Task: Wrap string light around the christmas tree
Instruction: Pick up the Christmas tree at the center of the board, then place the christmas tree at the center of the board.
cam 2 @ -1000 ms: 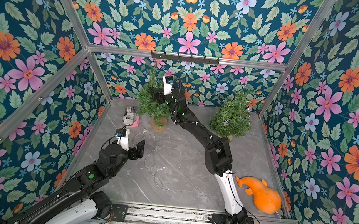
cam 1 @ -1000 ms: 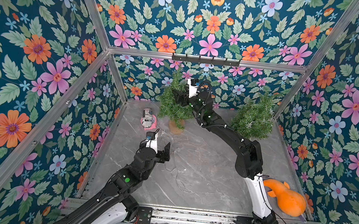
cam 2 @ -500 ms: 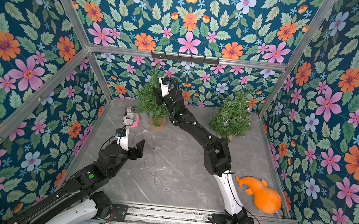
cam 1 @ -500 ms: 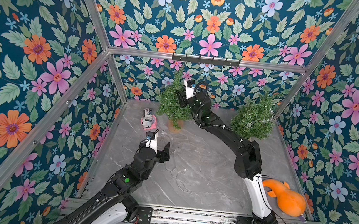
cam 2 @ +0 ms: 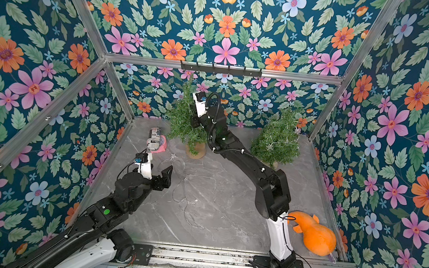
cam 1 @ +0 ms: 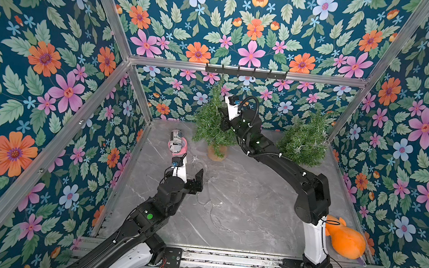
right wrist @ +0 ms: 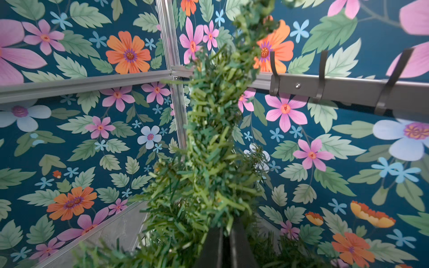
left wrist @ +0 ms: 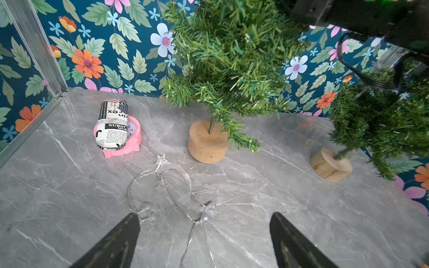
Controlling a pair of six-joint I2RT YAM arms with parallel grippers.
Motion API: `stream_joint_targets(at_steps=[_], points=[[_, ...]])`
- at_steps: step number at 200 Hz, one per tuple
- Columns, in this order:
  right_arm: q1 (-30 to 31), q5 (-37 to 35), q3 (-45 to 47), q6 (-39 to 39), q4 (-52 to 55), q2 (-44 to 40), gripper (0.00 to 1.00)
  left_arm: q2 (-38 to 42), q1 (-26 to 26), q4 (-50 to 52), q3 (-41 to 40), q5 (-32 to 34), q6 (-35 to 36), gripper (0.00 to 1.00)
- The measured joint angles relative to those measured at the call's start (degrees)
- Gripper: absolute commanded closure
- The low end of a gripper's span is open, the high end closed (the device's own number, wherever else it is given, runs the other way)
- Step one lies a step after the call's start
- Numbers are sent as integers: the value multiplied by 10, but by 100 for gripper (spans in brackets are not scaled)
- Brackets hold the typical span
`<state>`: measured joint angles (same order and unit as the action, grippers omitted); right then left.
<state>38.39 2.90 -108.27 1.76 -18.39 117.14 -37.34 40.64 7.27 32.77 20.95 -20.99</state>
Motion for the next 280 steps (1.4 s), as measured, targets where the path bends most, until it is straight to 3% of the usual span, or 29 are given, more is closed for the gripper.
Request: stream_joint_targets(at_steps=[136,230,280], points=[[33,-1,453,-4,-23,-438,100,1,0,-57,-18,-82,-132,15],[57,-13,655,-16,18,-640,100,17,0,-3,-19,-85,-211,17],[59,0,665,-20,32,-676,43,31,0,18,-23,-73,-221,17]])
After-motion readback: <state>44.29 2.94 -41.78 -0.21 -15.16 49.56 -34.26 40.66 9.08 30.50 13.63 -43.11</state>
